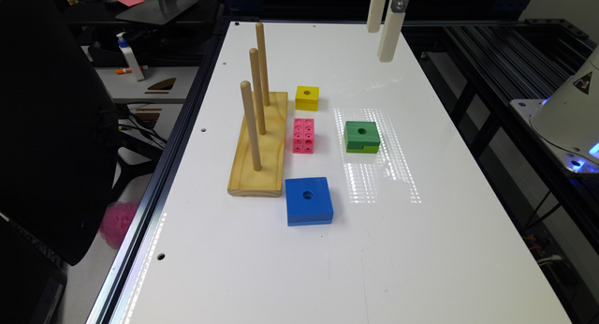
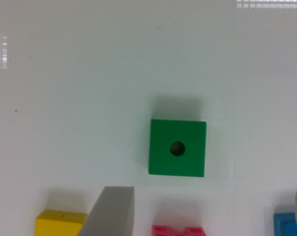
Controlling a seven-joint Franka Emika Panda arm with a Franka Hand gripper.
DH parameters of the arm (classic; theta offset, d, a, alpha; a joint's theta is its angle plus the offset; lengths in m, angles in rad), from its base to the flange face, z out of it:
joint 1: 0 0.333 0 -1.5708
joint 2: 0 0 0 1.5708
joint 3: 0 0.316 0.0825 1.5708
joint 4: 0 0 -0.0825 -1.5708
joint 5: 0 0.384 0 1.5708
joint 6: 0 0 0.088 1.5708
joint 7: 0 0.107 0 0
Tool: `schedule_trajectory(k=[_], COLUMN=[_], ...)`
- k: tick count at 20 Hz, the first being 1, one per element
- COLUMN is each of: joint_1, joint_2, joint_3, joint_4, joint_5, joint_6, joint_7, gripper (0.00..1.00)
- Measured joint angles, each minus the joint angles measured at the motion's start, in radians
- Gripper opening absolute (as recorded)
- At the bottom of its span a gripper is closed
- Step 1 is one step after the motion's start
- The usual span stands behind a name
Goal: Pick up blue block.
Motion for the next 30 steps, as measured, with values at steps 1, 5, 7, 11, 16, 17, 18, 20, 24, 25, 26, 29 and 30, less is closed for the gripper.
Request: schedule_trajectory(k=[1,5,7,11,16,17,18,20,24,25,26,29,30], joint_1=[0.0,0.006,0.007,0.006,0.006,0.005,0.005,0.004,0.004,0.004,0.004,0.005,0.005], joint_2=[0.0,0.0,0.001,0.013,0.089,0.116,0.139,0.186,0.234,0.238,0.238,0.238,0.238], joint_3=[0.0,0.02,0.048,0.095,0.155,0.172,0.185,0.204,0.211,0.211,0.211,0.216,0.219], joint_4=[0.0,0.005,0.011,0.031,0.106,0.13,0.152,0.196,0.241,0.243,0.243,0.244,0.245], joint_5=[0.0,0.0116,0.0164,0.0169,0.0171,0.0168,0.0163,0.0145,0.0139,0.0139,0.0139,0.0144,0.0144], joint_6=[0.0,0.002,0.004,0.006,0.023,0.027,0.028,0.028,0.028,0.028,0.028,0.028,0.028], joint_7=[0.0,0.017,0.042,0.088,0.148,0.166,0.179,0.2,0.207,0.207,0.207,0.21,0.212], gripper=[1.0,1.0,1.0,1.0,1.0,1.0,1.0,1.0,1.0,1.0,1.0,1.0,1.0])
